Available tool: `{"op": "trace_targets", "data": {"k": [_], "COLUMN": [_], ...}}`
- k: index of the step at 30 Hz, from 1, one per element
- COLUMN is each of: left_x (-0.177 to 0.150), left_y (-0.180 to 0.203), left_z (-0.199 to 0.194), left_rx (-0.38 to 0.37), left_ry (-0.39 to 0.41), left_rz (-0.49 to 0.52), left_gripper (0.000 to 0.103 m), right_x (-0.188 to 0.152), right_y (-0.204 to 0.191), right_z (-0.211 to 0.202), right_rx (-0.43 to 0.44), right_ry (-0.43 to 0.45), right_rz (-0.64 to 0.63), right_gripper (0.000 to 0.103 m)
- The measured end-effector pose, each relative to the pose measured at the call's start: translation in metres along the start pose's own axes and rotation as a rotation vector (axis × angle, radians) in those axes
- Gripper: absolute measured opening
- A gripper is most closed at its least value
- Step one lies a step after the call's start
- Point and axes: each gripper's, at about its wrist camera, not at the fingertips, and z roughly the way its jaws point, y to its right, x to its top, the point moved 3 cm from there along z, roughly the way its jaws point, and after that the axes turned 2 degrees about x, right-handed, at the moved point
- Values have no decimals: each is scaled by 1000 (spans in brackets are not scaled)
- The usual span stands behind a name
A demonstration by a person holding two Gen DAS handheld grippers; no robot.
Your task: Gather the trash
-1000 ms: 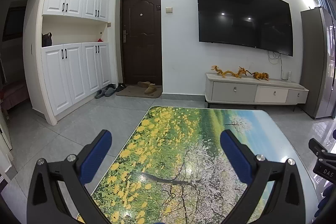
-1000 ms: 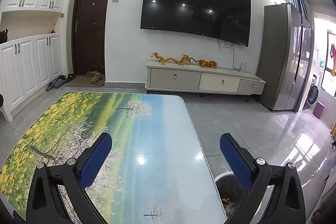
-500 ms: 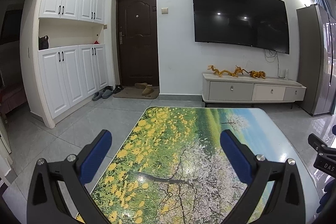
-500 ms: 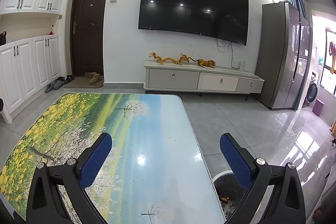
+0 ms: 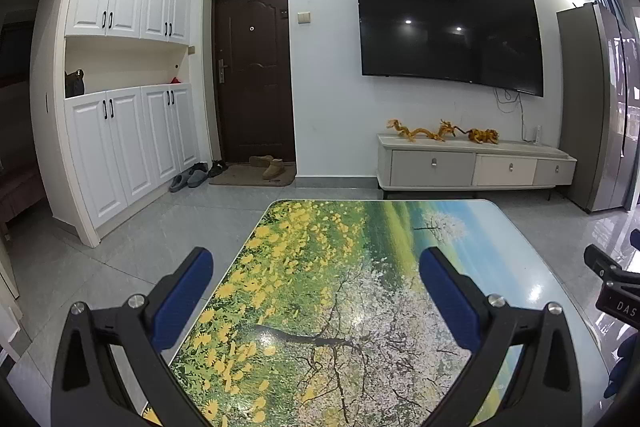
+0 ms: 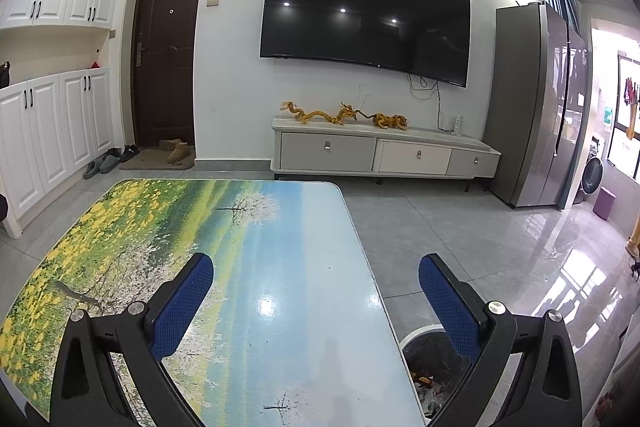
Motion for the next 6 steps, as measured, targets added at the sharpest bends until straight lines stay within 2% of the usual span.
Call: {"op": "trace_targets", "data": {"k": [6], "left_x": [-1], "left_y": [2], "left_z": [1], "left_rx": [-5], "left_ry": [-8], "left_rz": [7], "left_gripper": [103], "right_x": [1], "right_y": [2], "right_z": [-1], "right_rx": [-1], "right_ry": [4], "right_rz": [4], "right_gripper": [103]}}
